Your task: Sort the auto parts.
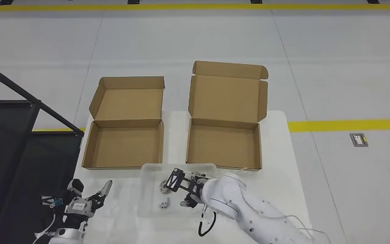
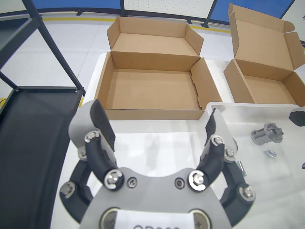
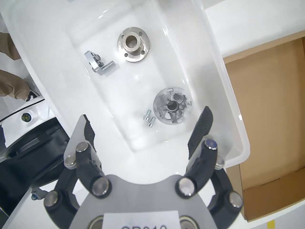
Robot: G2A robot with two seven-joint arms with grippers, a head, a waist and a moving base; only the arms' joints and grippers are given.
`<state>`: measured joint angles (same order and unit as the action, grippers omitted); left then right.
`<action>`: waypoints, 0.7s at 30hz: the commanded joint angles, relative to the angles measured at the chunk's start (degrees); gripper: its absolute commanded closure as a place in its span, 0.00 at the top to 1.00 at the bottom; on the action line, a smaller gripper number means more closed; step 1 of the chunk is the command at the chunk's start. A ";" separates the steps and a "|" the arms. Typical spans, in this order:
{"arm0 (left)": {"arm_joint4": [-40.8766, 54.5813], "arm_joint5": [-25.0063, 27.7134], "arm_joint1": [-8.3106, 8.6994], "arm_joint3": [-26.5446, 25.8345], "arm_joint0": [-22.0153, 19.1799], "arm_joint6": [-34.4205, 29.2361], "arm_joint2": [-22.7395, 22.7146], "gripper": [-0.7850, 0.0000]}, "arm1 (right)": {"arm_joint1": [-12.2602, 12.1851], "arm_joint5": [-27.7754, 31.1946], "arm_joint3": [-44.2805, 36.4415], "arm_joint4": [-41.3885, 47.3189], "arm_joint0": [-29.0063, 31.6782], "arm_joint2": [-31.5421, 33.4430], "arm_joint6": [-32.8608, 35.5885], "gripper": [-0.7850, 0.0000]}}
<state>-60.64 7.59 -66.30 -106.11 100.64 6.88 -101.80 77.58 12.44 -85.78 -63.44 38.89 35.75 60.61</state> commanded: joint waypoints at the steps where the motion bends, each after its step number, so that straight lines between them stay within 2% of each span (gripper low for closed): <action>1: 0.00 0.00 0.00 0.00 0.00 0.00 0.00 1.00 | 0.74 -0.02 2.15 0.88 -1.13 -0.65 -0.48 1.00; 8: 0.00 0.00 0.00 0.00 0.00 0.00 0.00 1.00 | 2.66 -0.21 9.18 1.58 -3.63 -2.16 -1.51 1.00; 21: 0.00 0.00 0.00 0.00 0.00 0.00 0.00 1.00 | 5.31 -0.04 17.46 1.50 -6.03 -3.46 -3.92 1.00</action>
<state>-60.64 7.59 -66.30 -106.11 100.64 6.88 -101.80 82.66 12.52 -68.90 -61.84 33.01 32.43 56.82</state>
